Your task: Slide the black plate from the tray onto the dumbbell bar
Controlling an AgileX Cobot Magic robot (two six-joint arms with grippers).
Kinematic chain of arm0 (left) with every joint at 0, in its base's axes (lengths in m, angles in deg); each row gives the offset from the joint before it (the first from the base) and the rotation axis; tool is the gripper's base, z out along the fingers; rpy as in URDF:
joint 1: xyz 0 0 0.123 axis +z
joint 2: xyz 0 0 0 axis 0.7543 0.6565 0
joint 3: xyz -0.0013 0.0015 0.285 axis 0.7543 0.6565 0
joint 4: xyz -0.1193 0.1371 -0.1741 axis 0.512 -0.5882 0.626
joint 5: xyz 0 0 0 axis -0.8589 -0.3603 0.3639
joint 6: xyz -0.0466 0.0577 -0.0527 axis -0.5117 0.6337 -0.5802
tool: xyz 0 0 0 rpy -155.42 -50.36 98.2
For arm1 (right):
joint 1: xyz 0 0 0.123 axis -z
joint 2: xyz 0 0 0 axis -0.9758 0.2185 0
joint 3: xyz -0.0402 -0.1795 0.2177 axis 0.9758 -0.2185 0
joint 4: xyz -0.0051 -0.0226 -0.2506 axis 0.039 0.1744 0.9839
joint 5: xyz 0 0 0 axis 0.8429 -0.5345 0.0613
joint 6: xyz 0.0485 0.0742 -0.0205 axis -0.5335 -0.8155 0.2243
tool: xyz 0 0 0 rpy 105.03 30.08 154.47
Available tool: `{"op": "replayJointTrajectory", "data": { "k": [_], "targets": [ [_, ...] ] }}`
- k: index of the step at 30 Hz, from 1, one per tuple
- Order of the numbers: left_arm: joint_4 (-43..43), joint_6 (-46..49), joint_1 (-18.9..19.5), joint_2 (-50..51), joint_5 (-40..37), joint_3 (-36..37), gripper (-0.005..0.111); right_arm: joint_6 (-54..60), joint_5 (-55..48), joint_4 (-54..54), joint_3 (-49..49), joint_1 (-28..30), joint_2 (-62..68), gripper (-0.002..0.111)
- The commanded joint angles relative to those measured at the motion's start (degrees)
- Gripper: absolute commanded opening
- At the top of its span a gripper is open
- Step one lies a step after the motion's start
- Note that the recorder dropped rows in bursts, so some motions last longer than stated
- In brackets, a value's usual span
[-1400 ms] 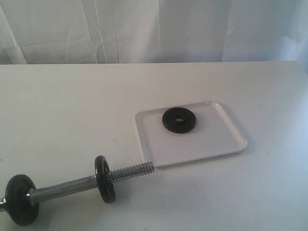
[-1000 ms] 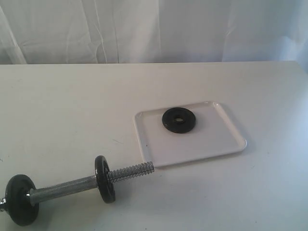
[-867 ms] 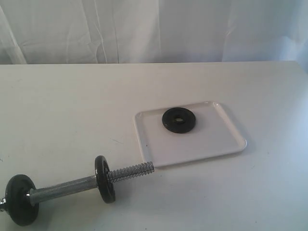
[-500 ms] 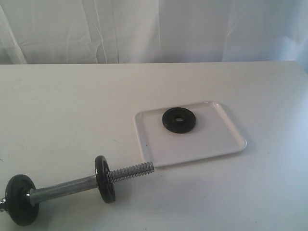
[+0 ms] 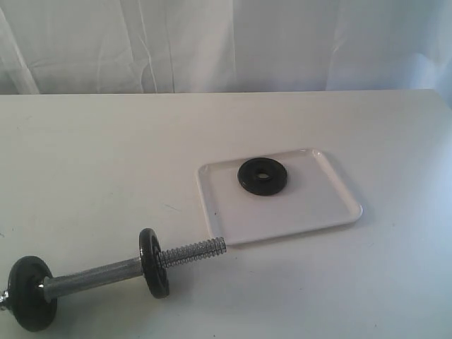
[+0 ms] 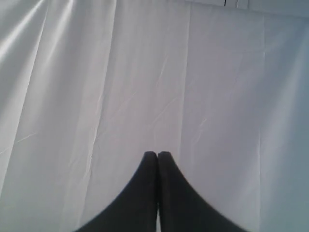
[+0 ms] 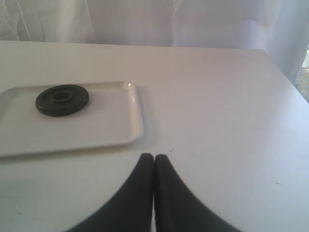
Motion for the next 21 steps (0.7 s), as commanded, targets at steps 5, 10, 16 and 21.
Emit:
{"op": "replayJointTrajectory", "data": {
  "k": [5,10,16,21],
  "targets": [
    [0.2,-1.3,-0.4,8.5,-33.0,-24.4,0.0,0.4,0.5,-0.1,-0.1,-0.1,-0.3,0.0],
    [-0.5,21.8,-0.4,18.3,-77.5,-29.4,0.0,0.4,0.5,-0.1,-0.1,-0.2,-0.3,0.0],
    [7.7,32.2,-4.3,24.1,-84.2,-28.8,0.0,0.4,0.5,-0.1,-0.1,-1.2,-0.3,0.0],
    [14.4,40.5,-9.0,30.2,-85.2,-28.8,0.0,0.4,0.5,-0.1,-0.1,-1.1,-0.3,0.0]
  ]
}}
